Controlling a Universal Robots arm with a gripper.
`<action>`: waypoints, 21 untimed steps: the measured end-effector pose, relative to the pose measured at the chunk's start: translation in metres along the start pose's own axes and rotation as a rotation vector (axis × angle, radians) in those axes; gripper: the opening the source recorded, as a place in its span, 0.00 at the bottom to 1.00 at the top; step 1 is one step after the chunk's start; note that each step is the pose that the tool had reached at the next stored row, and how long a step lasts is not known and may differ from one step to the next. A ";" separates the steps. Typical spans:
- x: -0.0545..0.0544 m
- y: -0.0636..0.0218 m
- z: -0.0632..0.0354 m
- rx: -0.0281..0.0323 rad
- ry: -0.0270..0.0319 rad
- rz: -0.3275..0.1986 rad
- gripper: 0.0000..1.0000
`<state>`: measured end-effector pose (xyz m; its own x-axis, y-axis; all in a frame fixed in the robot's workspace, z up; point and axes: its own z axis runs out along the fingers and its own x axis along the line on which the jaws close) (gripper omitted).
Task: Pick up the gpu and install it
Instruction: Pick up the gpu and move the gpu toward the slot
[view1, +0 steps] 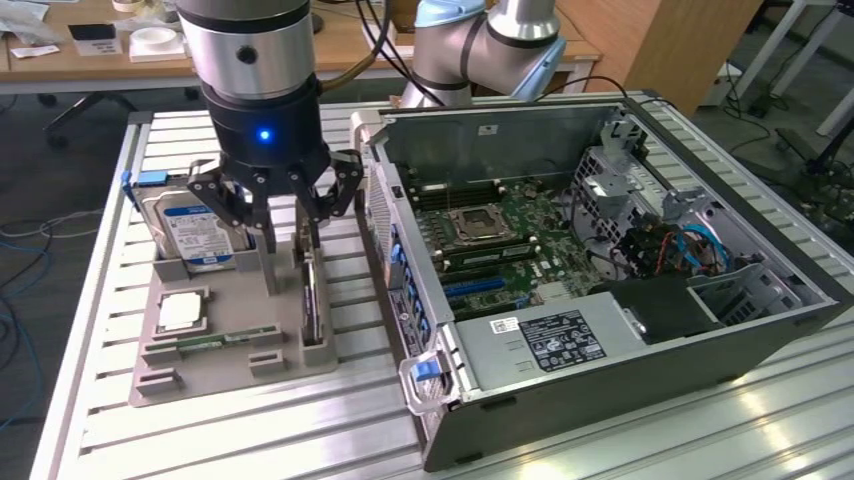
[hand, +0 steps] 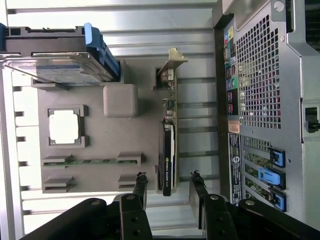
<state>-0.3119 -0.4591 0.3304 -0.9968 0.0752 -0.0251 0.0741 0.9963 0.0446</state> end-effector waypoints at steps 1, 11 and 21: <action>0.000 -0.0001 0.0008 0.0001 0.0001 0.000 0.47; 0.000 -0.0002 0.0047 0.0003 0.0004 0.000 0.47; 0.000 -0.0003 0.0067 0.0001 0.0002 0.000 0.47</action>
<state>-0.3120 -0.4591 0.3237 -0.9969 0.0753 -0.0249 0.0741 0.9963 0.0446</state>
